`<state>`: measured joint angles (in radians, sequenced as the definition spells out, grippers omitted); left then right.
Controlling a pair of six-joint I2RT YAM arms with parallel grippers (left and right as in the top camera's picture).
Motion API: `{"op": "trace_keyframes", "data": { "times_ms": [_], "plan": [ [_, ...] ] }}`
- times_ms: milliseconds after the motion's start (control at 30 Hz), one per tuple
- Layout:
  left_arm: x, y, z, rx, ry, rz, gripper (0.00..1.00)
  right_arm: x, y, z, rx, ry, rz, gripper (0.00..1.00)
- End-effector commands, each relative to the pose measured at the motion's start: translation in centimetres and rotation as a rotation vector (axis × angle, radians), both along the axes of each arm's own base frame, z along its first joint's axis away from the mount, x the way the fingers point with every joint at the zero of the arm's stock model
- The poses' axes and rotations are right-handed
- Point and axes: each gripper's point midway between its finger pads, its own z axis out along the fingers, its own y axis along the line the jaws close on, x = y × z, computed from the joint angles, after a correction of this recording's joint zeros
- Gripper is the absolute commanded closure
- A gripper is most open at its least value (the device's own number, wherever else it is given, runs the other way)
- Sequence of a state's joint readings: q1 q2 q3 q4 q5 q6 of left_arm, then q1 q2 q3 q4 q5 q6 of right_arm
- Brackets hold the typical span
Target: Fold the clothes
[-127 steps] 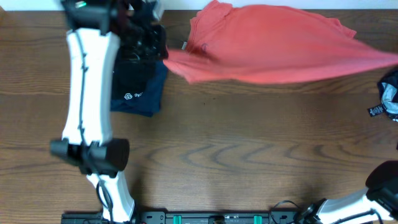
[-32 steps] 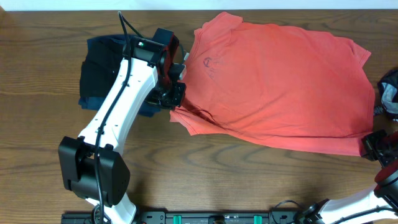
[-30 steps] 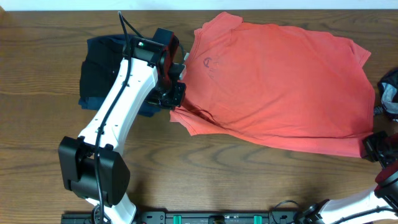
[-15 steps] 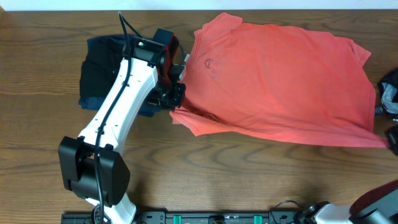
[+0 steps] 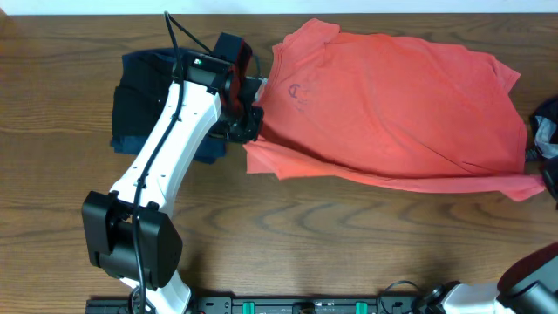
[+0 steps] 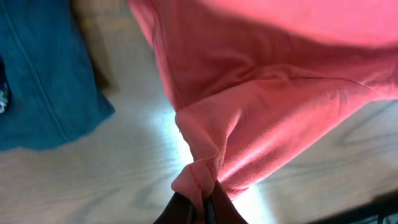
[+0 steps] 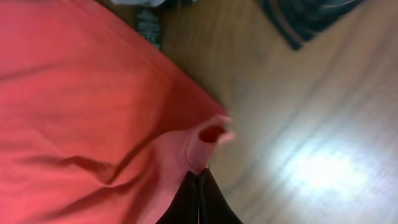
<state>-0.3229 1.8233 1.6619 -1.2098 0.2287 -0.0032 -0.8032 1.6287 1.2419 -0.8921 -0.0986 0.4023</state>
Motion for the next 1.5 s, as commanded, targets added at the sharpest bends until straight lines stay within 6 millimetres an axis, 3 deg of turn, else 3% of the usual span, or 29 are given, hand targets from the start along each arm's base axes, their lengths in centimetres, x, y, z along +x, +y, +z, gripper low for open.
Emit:
{"op": "trace_keyframes", "data": {
  "times_ms": [0,133,367,800,1133,1333,1367,1400,1467],
  "plan": [
    [0.6,0.1,0.1,0.003,-0.027,0.012,0.94,1.5,0.8,-1.2,0.047,-0.013,0.024,0.99],
    [1.8,-0.3,0.3,-0.014,-0.077,0.012,0.94,2.6,0.8,-1.9,0.041,-0.02,0.047,0.99],
    [3.4,-0.8,0.3,-0.032,-0.132,0.013,0.94,5.2,0.2,-1.0,0.014,-0.135,0.076,0.99],
    [3.7,-0.9,-2.7,-0.009,-0.071,0.001,0.94,7.5,-0.4,-0.8,-0.035,-0.196,0.105,0.99],
    [3.7,-0.9,-2.8,-0.007,-0.067,0.002,0.94,9.0,1.1,-3.1,-0.001,-0.169,0.151,0.99],
    [4.3,-1.1,-2.7,-0.014,-0.088,0.002,0.94,9.4,0.7,-3.1,-0.015,-0.185,0.152,0.99],
    [4.4,-1.1,-2.7,-0.016,-0.093,0.002,0.94,9.5,0.7,-3.1,-0.017,-0.187,0.152,0.97],
    [4.5,-1.1,-2.7,-0.017,-0.098,0.002,0.9,9.5,0.6,-3.1,-0.019,-0.19,0.153,0.85],
    [4.5,-1.1,-2.7,-0.016,-0.098,0.002,0.62,9.6,0.6,-3.0,-0.023,-0.191,0.157,0.43]
  ]
}}
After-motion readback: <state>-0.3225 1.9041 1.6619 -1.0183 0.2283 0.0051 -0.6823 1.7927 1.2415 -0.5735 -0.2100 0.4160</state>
